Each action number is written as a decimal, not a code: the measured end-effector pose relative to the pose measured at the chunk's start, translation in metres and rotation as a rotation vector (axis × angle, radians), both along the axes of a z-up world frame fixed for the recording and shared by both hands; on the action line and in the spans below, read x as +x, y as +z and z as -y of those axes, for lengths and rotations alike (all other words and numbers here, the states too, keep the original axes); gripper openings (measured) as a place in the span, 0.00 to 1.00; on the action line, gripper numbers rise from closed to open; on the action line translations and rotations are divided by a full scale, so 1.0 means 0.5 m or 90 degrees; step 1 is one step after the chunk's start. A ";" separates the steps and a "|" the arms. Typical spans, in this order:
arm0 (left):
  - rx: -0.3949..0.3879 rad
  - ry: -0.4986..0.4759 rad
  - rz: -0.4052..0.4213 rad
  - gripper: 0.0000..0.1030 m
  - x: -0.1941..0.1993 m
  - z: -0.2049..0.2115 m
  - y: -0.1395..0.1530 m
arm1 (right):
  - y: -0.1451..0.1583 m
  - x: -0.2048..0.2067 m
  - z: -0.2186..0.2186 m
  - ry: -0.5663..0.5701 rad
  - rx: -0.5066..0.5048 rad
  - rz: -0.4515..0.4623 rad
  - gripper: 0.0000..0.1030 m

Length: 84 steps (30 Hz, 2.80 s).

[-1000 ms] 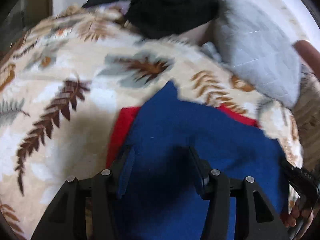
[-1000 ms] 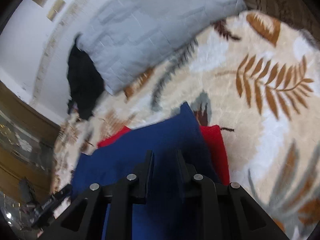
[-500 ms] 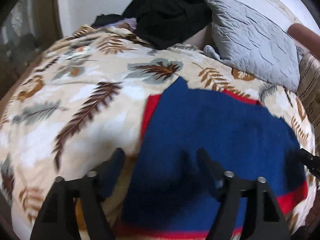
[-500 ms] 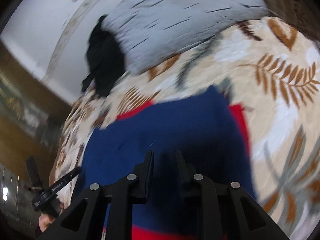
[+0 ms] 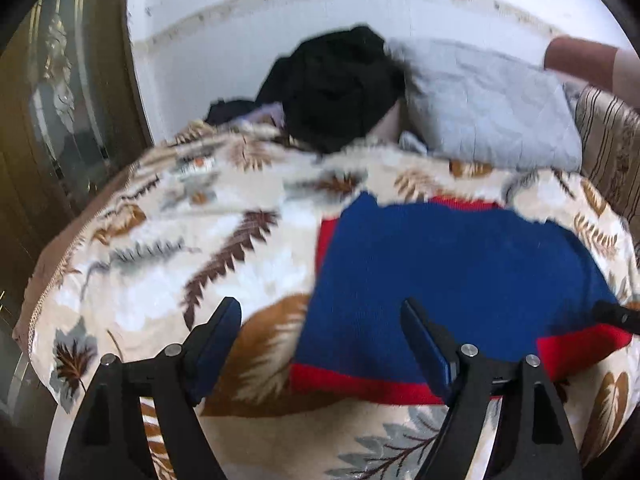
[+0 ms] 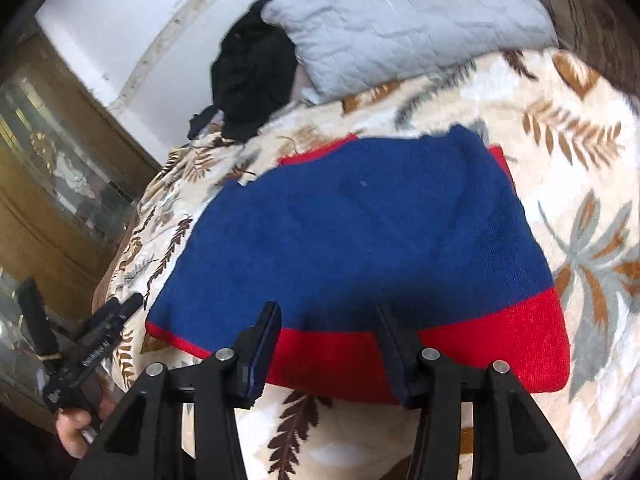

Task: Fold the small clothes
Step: 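Press and smooth the folded blue sweater with both tools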

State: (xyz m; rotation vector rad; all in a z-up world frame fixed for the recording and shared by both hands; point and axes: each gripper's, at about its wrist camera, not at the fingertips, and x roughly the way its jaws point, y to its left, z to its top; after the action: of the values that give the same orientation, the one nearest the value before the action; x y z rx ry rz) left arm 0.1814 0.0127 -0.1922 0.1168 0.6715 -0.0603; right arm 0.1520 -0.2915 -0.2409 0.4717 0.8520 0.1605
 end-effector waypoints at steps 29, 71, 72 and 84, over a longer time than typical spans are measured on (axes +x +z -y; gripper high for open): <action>0.019 0.013 -0.004 0.80 0.011 0.017 -0.005 | -0.056 0.041 -0.082 0.078 -0.039 -0.056 0.51; 0.044 0.038 -0.037 0.80 0.032 0.005 -0.036 | 0.025 0.118 0.040 -0.038 -0.055 -0.007 0.54; 0.045 0.036 -0.031 0.80 0.029 0.005 -0.032 | 0.024 0.098 0.045 -0.041 -0.053 -0.012 0.55; 0.027 0.027 -0.015 0.80 0.014 -0.002 -0.016 | -0.003 0.001 0.060 -0.076 -0.072 -0.049 0.55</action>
State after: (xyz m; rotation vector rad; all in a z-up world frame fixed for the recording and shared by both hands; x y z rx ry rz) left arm 0.1884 0.0140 -0.2002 0.1421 0.6986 -0.0070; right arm 0.1525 -0.3213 -0.2422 0.4233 0.9010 -0.0166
